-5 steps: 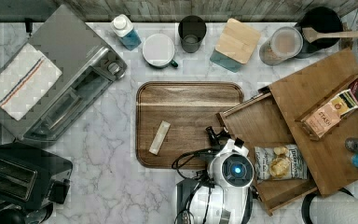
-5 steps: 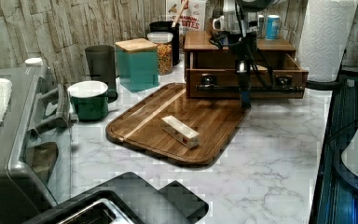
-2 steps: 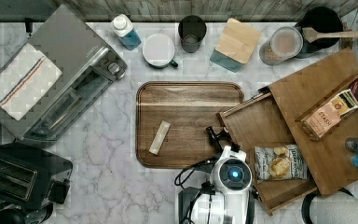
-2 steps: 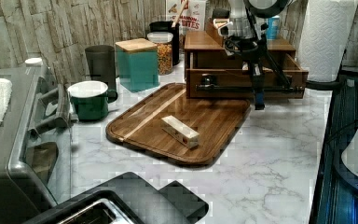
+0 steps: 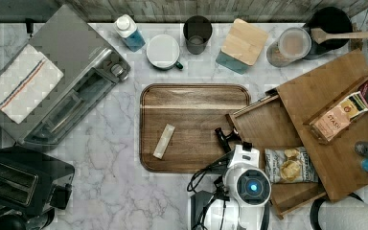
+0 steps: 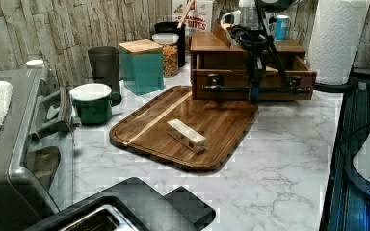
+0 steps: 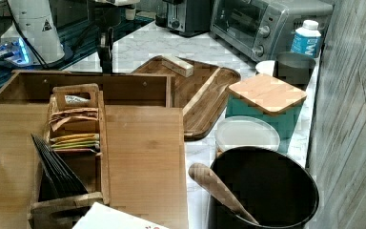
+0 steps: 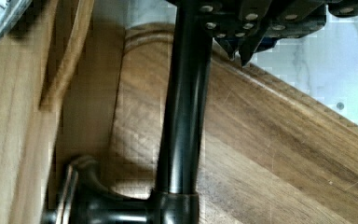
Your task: Close the drawer.
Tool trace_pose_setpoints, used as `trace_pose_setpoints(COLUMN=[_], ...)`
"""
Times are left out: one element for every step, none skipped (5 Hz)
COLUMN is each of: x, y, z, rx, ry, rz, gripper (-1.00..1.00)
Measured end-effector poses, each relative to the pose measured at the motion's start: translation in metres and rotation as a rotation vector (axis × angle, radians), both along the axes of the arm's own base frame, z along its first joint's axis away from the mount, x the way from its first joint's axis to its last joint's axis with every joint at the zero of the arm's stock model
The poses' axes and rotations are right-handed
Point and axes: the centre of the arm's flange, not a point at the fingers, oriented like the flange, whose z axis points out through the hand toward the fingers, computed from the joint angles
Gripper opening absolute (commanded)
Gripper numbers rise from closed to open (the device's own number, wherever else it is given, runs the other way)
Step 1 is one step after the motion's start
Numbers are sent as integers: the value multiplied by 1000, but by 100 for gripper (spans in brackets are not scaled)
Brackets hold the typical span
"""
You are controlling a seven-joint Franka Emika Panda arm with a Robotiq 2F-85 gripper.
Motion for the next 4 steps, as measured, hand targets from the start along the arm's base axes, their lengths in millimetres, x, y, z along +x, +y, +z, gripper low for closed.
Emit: trace_pose_setpoints(x=[3, 6, 28, 58], y=[-9, -23, -47, -82], z=[-4, -8, -10, -18], rx=[-15, -35, -48, 41], ry=[-26, 122, 176, 136], rz=[22, 45, 11, 29], gripper=[-100, -100, -100, -100])
